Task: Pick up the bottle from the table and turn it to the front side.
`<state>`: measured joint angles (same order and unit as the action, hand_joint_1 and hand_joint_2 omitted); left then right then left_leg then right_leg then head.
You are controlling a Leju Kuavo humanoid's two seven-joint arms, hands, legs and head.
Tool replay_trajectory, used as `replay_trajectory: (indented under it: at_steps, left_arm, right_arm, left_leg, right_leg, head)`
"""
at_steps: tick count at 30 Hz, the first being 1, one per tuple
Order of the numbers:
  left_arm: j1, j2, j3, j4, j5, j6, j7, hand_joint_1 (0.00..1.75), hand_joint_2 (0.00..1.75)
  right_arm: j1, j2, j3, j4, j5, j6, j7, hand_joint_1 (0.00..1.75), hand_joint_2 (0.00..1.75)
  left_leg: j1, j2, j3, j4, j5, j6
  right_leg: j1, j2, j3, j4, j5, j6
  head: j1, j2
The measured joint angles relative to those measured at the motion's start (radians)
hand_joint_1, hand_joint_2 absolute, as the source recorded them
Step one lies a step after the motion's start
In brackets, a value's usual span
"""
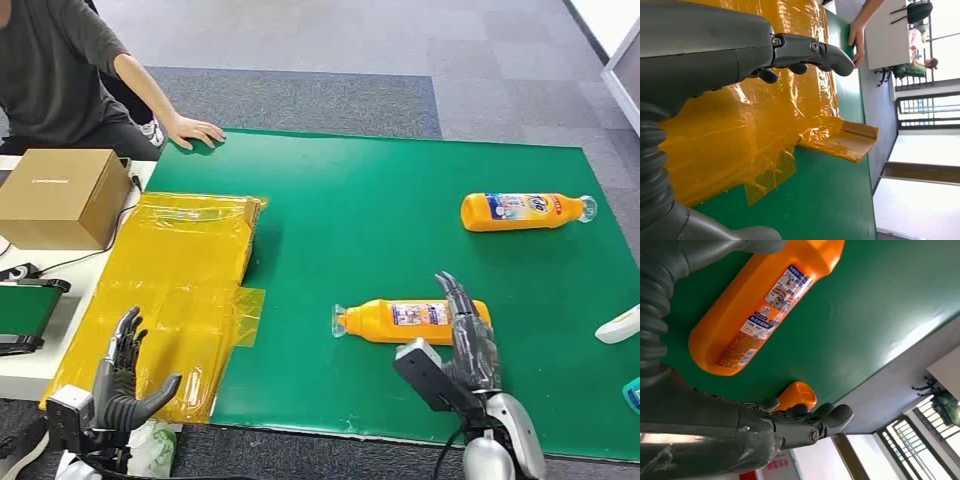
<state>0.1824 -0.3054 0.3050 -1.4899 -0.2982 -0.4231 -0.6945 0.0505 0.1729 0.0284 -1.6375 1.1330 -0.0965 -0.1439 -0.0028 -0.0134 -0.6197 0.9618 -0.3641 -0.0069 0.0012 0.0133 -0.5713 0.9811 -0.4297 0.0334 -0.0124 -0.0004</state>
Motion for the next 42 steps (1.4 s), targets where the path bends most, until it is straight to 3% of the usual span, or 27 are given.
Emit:
replay_trajectory:
  at_steps: [8, 19, 25, 30, 34, 38, 42]
  left_arm:
    - [-0.043, 0.019, -0.013, 0.065, 0.038, 0.036, -0.001, 0.00, 1.75]
    - [-0.059, 0.038, -0.030, 0.105, 0.054, 0.043, -0.001, 0.00, 1.75]
    - [-0.077, 0.064, -0.063, 0.130, 0.104, 0.080, -0.001, 0.00, 1.75]
    - [-0.086, 0.089, -0.083, 0.148, 0.133, 0.095, -0.001, 0.00, 1.75]
    - [-0.091, 0.106, -0.095, 0.157, 0.145, 0.100, -0.001, 0.00, 1.75]
    - [-0.093, 0.118, -0.104, 0.162, 0.155, 0.108, -0.001, 0.00, 1.75]
    - [-0.091, 0.126, -0.107, 0.166, 0.164, 0.121, -0.001, 0.00, 1.75]
  right_arm:
    - [-0.169, -0.067, 0.021, 0.234, 0.085, 0.023, 0.061, 0.00, 1.75]
    - [-0.248, -0.104, 0.043, 0.377, 0.138, 0.055, 0.101, 0.00, 1.75]
    - [-0.409, -0.148, 0.090, 0.639, 0.282, 0.124, 0.167, 0.00, 1.75]
    - [-0.535, -0.178, 0.126, 0.827, 0.301, 0.186, 0.144, 0.00, 1.75]
    - [-0.597, -0.192, 0.152, 0.914, 0.302, 0.240, 0.119, 1.75, 1.75]
    - [-0.624, -0.205, 0.171, 0.958, 0.287, 0.239, 0.086, 1.75, 1.75]
    - [-0.586, -0.215, 0.184, 0.923, 0.214, 0.144, 0.021, 1.75, 1.75]
  left_leg:
    - [0.000, 0.000, 0.000, 0.000, 0.001, 0.000]
    - [0.000, 0.000, -0.001, 0.000, 0.001, -0.001]
    - [0.000, 0.000, 0.001, 0.000, 0.002, 0.000]
    - [0.001, 0.001, 0.007, 0.000, 0.001, 0.000]
    - [0.001, 0.001, 0.012, 0.000, -0.001, 0.000]
    - [0.001, 0.001, 0.014, 0.000, 0.001, 0.000]
    - [0.000, 0.000, 0.014, 0.000, 0.001, 0.001]
  right_leg:
    - [0.000, 0.000, 0.001, 0.000, 0.001, 0.000]
    - [0.000, 0.000, 0.000, 0.000, 0.000, -0.001]
    - [0.000, 0.000, 0.000, 0.000, 0.001, -0.001]
    - [0.000, 0.001, 0.001, 0.000, 0.001, -0.001]
    - [0.000, 0.001, 0.004, -0.001, -0.001, -0.003]
    - [0.000, 0.000, 0.007, -0.001, -0.002, -0.005]
    - [0.000, 0.000, 0.010, -0.001, 0.002, 0.001]
  head:
    - [0.000, 0.000]
    - [0.000, 0.000]
    - [0.000, 0.000]
    - [0.000, 0.000]
    - [0.000, 0.000]
    - [0.000, 0.000]
    - [0.000, 0.000]
